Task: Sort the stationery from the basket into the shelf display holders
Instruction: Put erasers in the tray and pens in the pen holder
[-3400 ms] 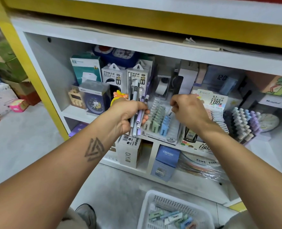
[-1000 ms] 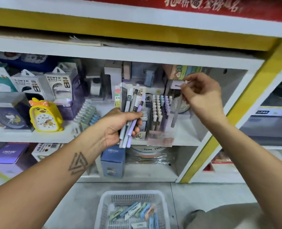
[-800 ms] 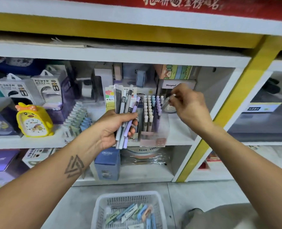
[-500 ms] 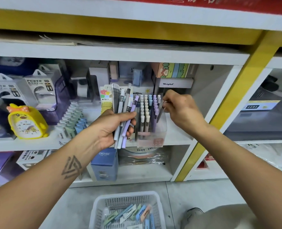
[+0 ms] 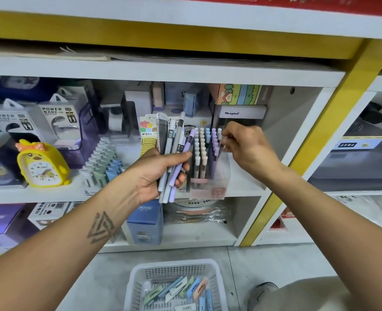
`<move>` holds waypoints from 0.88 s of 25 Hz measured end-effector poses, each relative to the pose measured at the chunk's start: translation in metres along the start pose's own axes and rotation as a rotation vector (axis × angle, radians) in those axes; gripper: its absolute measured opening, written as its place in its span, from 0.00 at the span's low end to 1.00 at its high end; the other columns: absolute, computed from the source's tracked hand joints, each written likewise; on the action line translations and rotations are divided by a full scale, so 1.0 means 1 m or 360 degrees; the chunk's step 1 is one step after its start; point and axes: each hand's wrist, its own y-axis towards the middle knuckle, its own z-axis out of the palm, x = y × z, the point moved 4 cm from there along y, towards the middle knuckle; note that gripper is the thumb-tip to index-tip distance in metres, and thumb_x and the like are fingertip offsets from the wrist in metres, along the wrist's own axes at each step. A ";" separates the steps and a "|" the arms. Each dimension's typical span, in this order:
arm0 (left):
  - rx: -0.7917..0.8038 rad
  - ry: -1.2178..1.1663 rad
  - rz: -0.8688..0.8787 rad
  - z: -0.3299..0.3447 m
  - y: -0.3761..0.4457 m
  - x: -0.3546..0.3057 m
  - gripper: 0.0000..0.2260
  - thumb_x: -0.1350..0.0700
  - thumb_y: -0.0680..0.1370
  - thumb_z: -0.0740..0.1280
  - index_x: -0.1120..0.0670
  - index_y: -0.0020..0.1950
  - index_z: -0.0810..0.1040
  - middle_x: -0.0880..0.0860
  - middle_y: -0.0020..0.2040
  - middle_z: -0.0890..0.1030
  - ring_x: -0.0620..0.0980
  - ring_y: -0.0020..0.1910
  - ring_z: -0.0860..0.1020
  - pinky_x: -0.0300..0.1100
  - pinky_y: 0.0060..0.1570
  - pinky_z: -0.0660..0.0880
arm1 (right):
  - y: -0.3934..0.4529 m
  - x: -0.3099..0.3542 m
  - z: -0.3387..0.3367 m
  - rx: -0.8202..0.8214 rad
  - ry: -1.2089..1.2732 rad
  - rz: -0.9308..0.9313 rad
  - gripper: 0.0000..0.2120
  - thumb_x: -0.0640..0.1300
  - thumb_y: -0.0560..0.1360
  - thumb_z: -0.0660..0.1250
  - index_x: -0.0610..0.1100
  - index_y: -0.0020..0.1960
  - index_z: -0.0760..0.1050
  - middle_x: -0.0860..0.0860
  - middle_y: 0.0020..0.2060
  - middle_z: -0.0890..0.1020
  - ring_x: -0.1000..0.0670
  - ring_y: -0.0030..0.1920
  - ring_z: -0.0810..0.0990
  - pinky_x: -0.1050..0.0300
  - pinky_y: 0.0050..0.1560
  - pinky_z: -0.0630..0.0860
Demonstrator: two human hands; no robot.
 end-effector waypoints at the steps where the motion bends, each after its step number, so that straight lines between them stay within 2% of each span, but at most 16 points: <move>1: 0.0012 -0.0006 0.0000 0.000 -0.001 0.000 0.11 0.61 0.72 0.75 0.63 0.52 0.81 0.58 0.34 0.78 0.51 0.25 0.75 0.38 0.25 0.73 | 0.001 -0.001 -0.001 -0.0010 -0.0031 0.0011 0.04 0.38 0.81 0.63 0.38 0.49 0.73 0.42 0.38 0.81 0.38 0.40 0.82 0.41 0.41 0.80; 8: 0.0063 0.0001 0.0000 0.000 -0.005 -0.002 0.15 0.60 0.71 0.75 0.62 0.55 0.80 0.58 0.35 0.78 0.51 0.25 0.74 0.38 0.26 0.73 | 0.004 -0.007 0.003 -0.0111 -0.0182 0.0109 0.04 0.39 0.81 0.62 0.40 0.49 0.74 0.43 0.38 0.82 0.38 0.37 0.80 0.42 0.38 0.80; 11: 0.0056 0.0008 -0.0001 -0.001 -0.006 -0.002 0.18 0.60 0.70 0.75 0.64 0.57 0.79 0.58 0.35 0.78 0.51 0.25 0.74 0.38 0.26 0.74 | 0.004 -0.011 0.006 -0.0020 -0.0124 0.0125 0.04 0.38 0.81 0.63 0.41 0.49 0.76 0.45 0.39 0.82 0.41 0.40 0.82 0.44 0.41 0.81; 13: 0.0057 0.0023 -0.0005 0.000 -0.006 -0.001 0.19 0.59 0.70 0.75 0.65 0.58 0.79 0.58 0.35 0.78 0.51 0.25 0.74 0.38 0.26 0.74 | 0.006 -0.010 0.011 0.0075 -0.0208 0.0093 0.08 0.40 0.82 0.63 0.40 0.53 0.81 0.44 0.45 0.81 0.41 0.46 0.81 0.45 0.46 0.79; 15: 0.0079 0.0038 -0.0014 0.001 -0.008 0.000 0.19 0.59 0.70 0.75 0.66 0.57 0.79 0.58 0.35 0.78 0.51 0.25 0.74 0.38 0.26 0.74 | 0.006 -0.008 0.015 0.0195 -0.0359 0.0157 0.13 0.44 0.82 0.62 0.43 0.63 0.80 0.45 0.53 0.76 0.42 0.52 0.77 0.47 0.51 0.77; 17: 0.0107 0.0047 -0.0022 0.003 -0.009 0.000 0.17 0.59 0.70 0.76 0.65 0.56 0.80 0.58 0.35 0.79 0.51 0.25 0.75 0.37 0.26 0.74 | 0.006 -0.001 0.011 0.0154 -0.0337 0.0232 0.15 0.47 0.83 0.60 0.46 0.66 0.78 0.47 0.54 0.74 0.45 0.51 0.75 0.51 0.51 0.75; 18: 0.0119 0.0052 -0.0022 0.003 -0.009 0.000 0.17 0.58 0.70 0.76 0.64 0.55 0.80 0.58 0.35 0.79 0.51 0.25 0.74 0.37 0.26 0.74 | 0.007 0.003 0.007 0.0061 -0.0202 0.0266 0.14 0.48 0.83 0.61 0.46 0.64 0.78 0.48 0.52 0.76 0.46 0.49 0.76 0.53 0.49 0.75; 20: 0.0150 0.0058 -0.0013 0.005 -0.010 -0.001 0.15 0.58 0.70 0.75 0.63 0.54 0.81 0.58 0.35 0.78 0.50 0.24 0.74 0.37 0.26 0.73 | 0.008 0.014 0.001 -0.0051 0.0415 0.0440 0.10 0.48 0.81 0.65 0.46 0.58 0.80 0.50 0.43 0.83 0.51 0.40 0.79 0.56 0.43 0.75; 22: 0.0192 0.0065 -0.0007 0.008 -0.011 0.000 0.13 0.59 0.71 0.74 0.61 0.52 0.81 0.58 0.35 0.78 0.50 0.24 0.73 0.37 0.26 0.73 | 0.007 0.028 0.003 0.0055 0.1067 0.0597 0.07 0.47 0.80 0.69 0.43 0.53 0.81 0.48 0.34 0.84 0.51 0.30 0.77 0.61 0.32 0.74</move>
